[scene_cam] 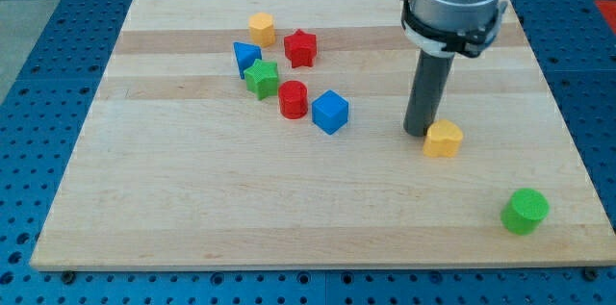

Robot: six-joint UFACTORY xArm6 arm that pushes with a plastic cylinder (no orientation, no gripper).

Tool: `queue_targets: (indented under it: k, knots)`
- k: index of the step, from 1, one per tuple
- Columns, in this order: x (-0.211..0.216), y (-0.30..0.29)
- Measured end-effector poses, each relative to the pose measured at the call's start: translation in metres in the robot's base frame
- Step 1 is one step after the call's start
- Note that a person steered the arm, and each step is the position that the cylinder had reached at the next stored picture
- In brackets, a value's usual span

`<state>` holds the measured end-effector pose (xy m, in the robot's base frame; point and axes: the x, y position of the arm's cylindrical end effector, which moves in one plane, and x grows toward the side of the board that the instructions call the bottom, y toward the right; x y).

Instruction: Push the yellow heart into the green circle

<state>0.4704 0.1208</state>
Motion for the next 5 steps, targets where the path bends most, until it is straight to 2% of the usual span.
queue_targets:
  k: [2, 4, 5]
  knots:
    - [0.039, 0.035]
    - [0.068, 0.037]
    - [0.078, 0.018]
